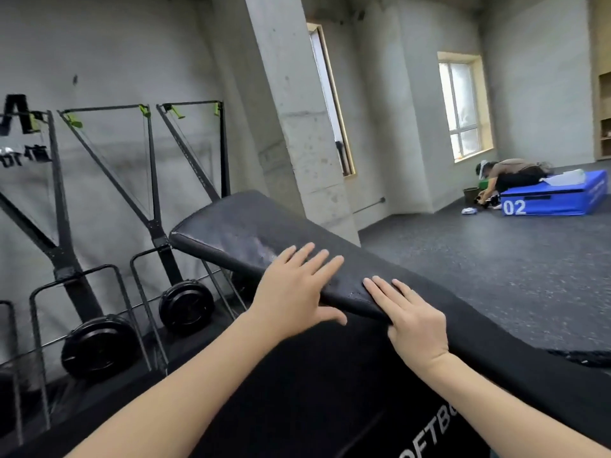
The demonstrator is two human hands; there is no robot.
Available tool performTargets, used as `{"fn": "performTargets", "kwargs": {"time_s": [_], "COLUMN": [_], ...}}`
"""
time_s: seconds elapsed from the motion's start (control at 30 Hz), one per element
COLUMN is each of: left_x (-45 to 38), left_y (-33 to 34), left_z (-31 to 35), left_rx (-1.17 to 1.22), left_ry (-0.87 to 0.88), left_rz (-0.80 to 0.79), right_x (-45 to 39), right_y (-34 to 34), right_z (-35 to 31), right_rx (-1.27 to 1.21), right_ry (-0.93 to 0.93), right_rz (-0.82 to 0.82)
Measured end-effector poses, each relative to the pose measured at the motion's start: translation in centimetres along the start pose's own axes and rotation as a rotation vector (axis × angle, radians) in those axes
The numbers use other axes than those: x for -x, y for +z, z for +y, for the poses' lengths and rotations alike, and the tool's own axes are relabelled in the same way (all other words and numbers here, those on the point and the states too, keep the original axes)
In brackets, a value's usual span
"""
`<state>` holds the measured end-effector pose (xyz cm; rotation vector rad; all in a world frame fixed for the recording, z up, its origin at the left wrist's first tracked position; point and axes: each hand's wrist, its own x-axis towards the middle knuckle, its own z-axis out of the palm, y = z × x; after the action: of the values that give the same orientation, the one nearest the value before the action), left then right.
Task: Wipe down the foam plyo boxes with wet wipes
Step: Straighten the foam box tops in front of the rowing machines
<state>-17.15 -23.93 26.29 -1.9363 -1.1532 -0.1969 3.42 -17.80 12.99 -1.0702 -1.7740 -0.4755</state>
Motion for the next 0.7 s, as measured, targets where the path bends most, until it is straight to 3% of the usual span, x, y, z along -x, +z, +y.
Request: {"fn": "performTargets", "kwargs": {"time_s": [0.07,0.13,0.5,0.7], "left_x": [0.6,1.6,17.5,28.8], "left_y": [1.6,2.6,2.1,-0.1], "left_z": [0.1,-0.8,-9.1,-9.5], "left_rx": [-0.119,-0.167,-0.146,-0.129], "left_ry": [-0.053,-0.123,-0.351,-0.520], "left_rz": [-0.275,-0.399,-0.514,-0.605], "right_x": [-0.2,-0.6,-1.2,2.4], "right_y": [1.2,2.5,8.2,9.7], "right_z": [-1.1,-2.3,-16.4,-25.2], "right_rx": [-0.012,-0.023,-0.201,-0.295], "right_ry": [-0.065,-0.112,-0.444,-0.606], "right_rz": [-0.013,-0.013,0.055,-0.026]}}
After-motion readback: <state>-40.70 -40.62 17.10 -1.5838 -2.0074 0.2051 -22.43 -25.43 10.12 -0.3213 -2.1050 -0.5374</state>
